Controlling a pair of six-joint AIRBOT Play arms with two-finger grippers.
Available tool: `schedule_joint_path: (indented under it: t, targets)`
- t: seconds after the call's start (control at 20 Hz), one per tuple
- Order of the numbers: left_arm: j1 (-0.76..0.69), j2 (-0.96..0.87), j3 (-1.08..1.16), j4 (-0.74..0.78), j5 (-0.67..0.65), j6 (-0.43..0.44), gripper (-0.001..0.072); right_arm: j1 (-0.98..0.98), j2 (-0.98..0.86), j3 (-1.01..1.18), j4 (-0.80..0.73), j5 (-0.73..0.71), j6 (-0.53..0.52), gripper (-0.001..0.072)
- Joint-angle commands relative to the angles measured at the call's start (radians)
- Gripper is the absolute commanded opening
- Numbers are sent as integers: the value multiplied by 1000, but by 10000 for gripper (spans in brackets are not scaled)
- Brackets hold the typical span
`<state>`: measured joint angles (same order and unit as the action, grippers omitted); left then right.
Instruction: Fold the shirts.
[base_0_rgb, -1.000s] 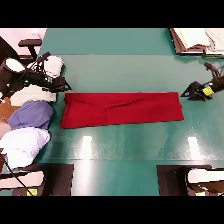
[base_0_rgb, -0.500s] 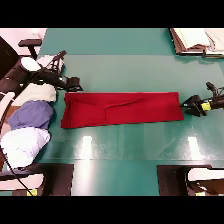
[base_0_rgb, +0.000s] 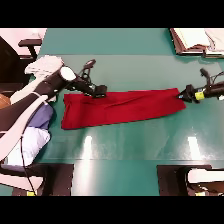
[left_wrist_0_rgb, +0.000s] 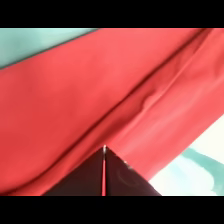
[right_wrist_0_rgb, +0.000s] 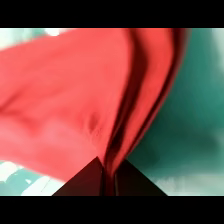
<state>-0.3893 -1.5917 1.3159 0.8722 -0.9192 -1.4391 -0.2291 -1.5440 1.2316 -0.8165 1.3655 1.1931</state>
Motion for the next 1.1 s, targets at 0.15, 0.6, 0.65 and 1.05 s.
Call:
schedule_joint_path:
  t: [0.15,0.6,0.65,1.05]
  targets:
    - [-143,-193,170,-35,43,-1,24,159,203,227,13,43,110,15]
    - [-205,-318,291,-23,40,-23,24,507,217,460,13,-5,144,15]
    - [-205,-318,291,-22,40,-22,24,526,217,467,13,-12,144,15]
    - [66,-57,292,117,-72,-20,24,733,163,469,48,-137,140,16]
